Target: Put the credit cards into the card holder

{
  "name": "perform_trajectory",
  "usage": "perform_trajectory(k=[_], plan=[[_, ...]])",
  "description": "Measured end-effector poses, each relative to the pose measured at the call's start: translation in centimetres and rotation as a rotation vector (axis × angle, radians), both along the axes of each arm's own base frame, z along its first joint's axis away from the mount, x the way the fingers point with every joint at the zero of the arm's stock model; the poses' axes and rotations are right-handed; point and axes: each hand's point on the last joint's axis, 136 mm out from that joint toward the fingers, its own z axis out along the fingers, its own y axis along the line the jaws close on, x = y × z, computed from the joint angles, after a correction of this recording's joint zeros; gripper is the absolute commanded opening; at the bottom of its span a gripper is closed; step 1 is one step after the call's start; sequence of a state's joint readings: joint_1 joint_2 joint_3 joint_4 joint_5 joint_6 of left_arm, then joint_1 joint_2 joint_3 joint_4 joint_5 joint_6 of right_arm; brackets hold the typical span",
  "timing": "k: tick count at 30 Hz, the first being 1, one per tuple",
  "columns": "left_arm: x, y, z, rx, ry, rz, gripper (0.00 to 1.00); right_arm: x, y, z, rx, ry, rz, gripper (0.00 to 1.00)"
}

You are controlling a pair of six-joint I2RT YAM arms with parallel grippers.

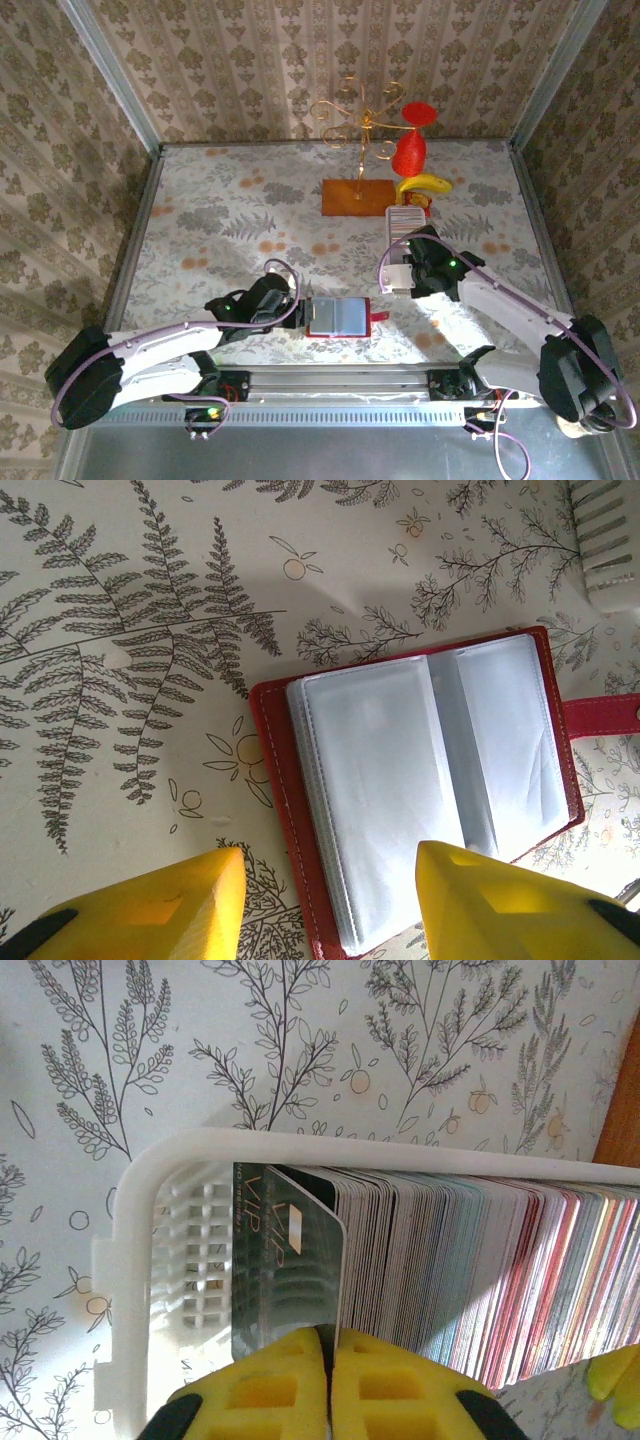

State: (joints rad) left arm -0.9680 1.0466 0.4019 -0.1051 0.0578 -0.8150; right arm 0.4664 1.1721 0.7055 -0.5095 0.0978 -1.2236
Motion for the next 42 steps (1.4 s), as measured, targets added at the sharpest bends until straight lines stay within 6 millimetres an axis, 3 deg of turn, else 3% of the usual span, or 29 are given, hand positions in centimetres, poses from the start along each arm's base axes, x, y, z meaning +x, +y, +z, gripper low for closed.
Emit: perform_trajectory(k=[7, 19, 26, 31, 35, 39, 42], plan=[[0.0, 0.0, 0.0, -0.002, 0.0, 0.0, 0.48, -1.3, -0.1, 0.4, 0.02, 0.025, -0.022, 0.0], [0.0, 0.0, 0.0, -0.003, 0.002, 0.002, 0.48, -3.2, 0.6, 2.5, 0.116, 0.043, -0.077, 0.0], [-0.1, -0.1, 0.0, -0.004, 0.006, 0.003, 0.48, -3.4, 2.0, 6.1, 0.259, 0.036, -0.175, 0.0], [-0.2, 0.1, -0.2, 0.003, 0.018, 0.009, 0.48, -3.6, 3.6, 10.0, 0.513, 0.046, -0.365, 0.0], [-0.3, 0.3, -0.3, 0.01, 0.028, 0.014, 0.48, -3.9, 5.1, 11.8, 0.741, 0.125, -0.546, 0.0], [-0.2, 0.1, 0.0, 0.003, 0.03, 0.019, 0.49, -3.7, 6.4, 12.2, 0.958, 0.274, -0.82, 0.0], [-0.3, 0.0, -0.1, 0.001, 0.043, 0.024, 0.49, -3.6, 7.7, 10.7, 1.097, 0.428, -1.032, 0.0]])
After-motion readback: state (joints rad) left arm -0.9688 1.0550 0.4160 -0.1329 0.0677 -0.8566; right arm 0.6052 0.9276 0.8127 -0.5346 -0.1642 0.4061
